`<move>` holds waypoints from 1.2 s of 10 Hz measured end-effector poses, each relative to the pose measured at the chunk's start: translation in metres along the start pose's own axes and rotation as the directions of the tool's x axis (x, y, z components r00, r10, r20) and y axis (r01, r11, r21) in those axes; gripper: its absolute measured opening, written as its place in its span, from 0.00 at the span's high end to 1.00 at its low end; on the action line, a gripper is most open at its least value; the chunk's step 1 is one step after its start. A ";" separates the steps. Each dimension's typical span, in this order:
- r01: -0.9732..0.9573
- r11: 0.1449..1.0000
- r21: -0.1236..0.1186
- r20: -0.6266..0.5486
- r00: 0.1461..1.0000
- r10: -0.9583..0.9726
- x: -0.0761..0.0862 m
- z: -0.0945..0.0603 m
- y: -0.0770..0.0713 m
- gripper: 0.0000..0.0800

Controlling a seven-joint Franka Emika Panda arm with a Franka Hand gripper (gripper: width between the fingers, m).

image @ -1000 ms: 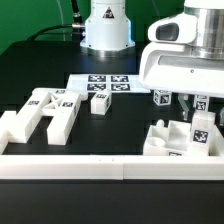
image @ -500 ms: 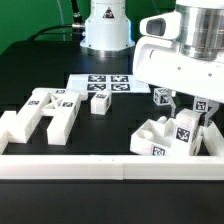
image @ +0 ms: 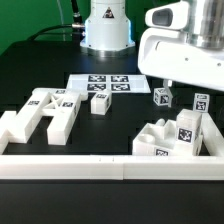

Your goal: Assemble chair

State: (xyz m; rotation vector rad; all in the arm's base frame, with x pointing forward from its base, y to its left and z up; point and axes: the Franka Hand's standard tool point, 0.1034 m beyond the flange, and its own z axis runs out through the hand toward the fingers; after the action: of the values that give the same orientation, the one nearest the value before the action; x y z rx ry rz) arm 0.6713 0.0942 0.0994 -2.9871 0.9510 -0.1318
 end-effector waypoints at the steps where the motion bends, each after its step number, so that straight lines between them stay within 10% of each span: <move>1: 0.047 0.999 0.005 -0.003 0.999 -0.047 -0.001 -0.009 0.004 0.19; 4: 0.116 0.993 0.009 -0.005 0.993 -0.116 0.000 -0.022 0.033 0.19; 9: 0.126 0.992 0.008 -0.005 0.992 -0.126 -0.002 -0.019 0.032 0.19; 12: 0.246 0.969 0.014 -0.034 0.969 -0.245 -0.020 -0.017 0.089 0.19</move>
Offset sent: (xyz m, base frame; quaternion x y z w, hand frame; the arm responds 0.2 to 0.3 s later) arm -0.0193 -0.0299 0.0084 0.0044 -0.0104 -0.0316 0.9994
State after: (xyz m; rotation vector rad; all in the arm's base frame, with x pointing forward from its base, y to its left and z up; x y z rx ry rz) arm 0.6023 0.0331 0.1120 -3.0818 0.5730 -0.1885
